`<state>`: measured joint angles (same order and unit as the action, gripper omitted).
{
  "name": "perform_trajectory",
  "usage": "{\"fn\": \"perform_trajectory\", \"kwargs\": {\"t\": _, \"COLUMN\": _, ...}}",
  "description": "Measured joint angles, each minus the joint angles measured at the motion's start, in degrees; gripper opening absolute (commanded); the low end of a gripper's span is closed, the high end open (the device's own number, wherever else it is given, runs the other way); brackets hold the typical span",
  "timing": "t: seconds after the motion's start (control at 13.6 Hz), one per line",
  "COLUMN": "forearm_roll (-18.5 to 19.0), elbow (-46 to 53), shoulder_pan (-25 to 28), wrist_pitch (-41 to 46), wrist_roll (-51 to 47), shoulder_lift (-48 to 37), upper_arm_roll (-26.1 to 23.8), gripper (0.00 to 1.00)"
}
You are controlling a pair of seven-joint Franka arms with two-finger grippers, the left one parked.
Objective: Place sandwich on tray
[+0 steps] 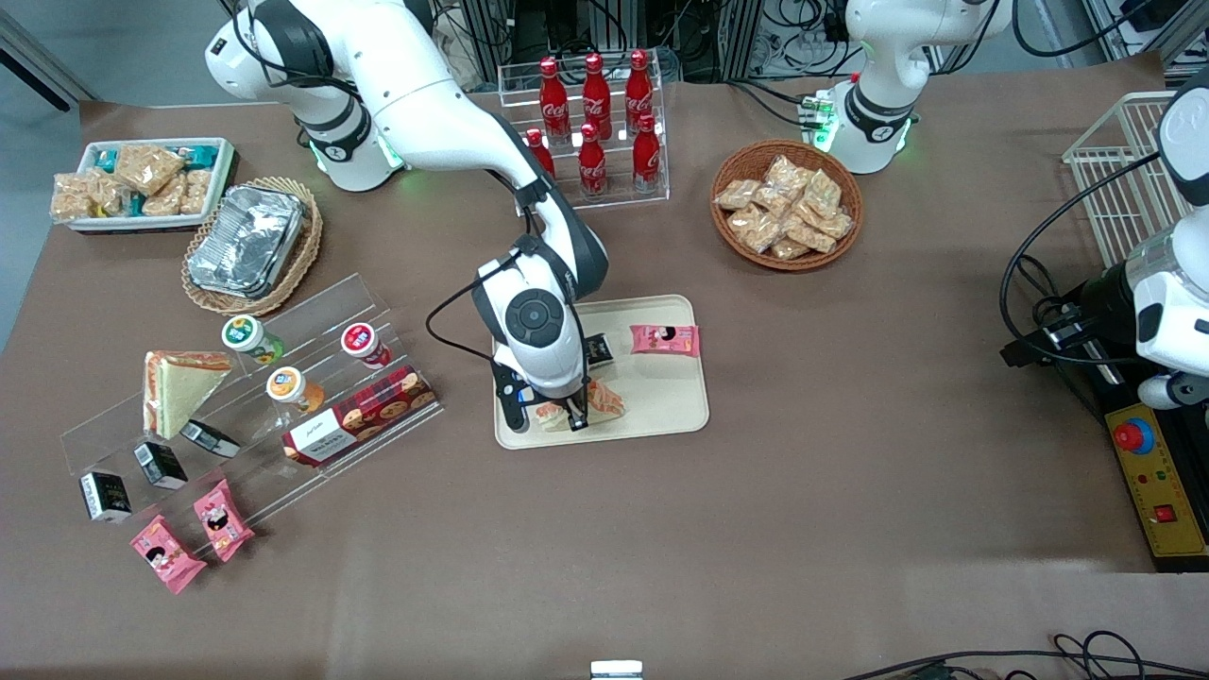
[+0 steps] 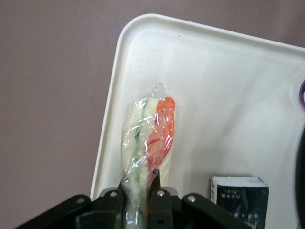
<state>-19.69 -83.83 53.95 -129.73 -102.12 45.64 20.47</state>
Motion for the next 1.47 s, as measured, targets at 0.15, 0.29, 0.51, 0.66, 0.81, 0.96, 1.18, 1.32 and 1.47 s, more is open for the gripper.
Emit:
{"fn": "perform_trajectory", "kwargs": {"t": 0.15, "forearm_roll": 0.0, "elbow": 0.0, "shoulder_pan": 0.0, "wrist_pitch": -0.1, "wrist_roll": -2.4, "shoulder_lift": 0.0, "upper_arm_roll": 0.0, "gripper": 0.99}}
{"fn": "perform_trajectory", "kwargs": {"t": 0.29, "forearm_roll": 0.0, "elbow": 0.1, "shoulder_pan": 0.1, "wrist_pitch": -0.3, "wrist_roll": -3.4, "shoulder_lift": 0.0, "upper_arm_roll": 0.1, "gripper": 0.99}}
{"fn": "perform_trajectory", "kwargs": {"t": 0.51, "forearm_roll": 0.0, "elbow": 0.4, "shoulder_pan": 0.0, "wrist_pitch": -0.4, "wrist_roll": -3.5, "shoulder_lift": -0.6, "upper_arm_roll": 0.5, "gripper": 1.00}}
{"fn": "perform_trajectory", "kwargs": {"t": 0.66, "forearm_roll": 0.0, "elbow": 0.4, "shoulder_pan": -0.1, "wrist_pitch": -0.4, "wrist_roll": -3.5, "shoulder_lift": -1.3, "upper_arm_roll": 0.8, "gripper": 1.00}}
{"fn": "perform_trajectory", "kwargs": {"t": 0.81, "forearm_roll": 0.0, "elbow": 0.6, "shoulder_pan": -0.2, "wrist_pitch": 0.1, "wrist_roll": -3.0, "shoulder_lift": -2.5, "upper_arm_roll": 1.0, "gripper": 1.00}}
{"fn": "perform_trajectory", "kwargs": {"t": 0.96, "forearm_roll": 0.0, "elbow": 1.0, "shoulder_pan": -0.7, "wrist_pitch": 4.2, "wrist_roll": -0.2, "shoulder_lift": -4.9, "upper_arm_roll": 1.4, "gripper": 0.99}}
{"fn": "perform_trajectory", "kwargs": {"t": 1.18, "forearm_roll": 0.0, "elbow": 1.7, "shoulder_pan": -2.9, "wrist_pitch": 15.0, "wrist_roll": 7.6, "shoulder_lift": -11.8, "upper_arm_roll": 1.8, "gripper": 0.99}}
{"fn": "perform_trajectory", "kwargs": {"t": 1.32, "forearm_roll": 0.0, "elbow": 1.9, "shoulder_pan": -5.1, "wrist_pitch": 21.4, "wrist_roll": 13.7, "shoulder_lift": -17.0, "upper_arm_roll": 2.0, "gripper": 0.99}}
{"fn": "perform_trajectory", "kwargs": {"t": 1.47, "forearm_roll": 0.1, "elbow": 2.0, "shoulder_pan": -8.1, "wrist_pitch": 27.6, "wrist_roll": 21.9, "shoulder_lift": -22.3, "upper_arm_roll": 2.3, "gripper": 1.00}}
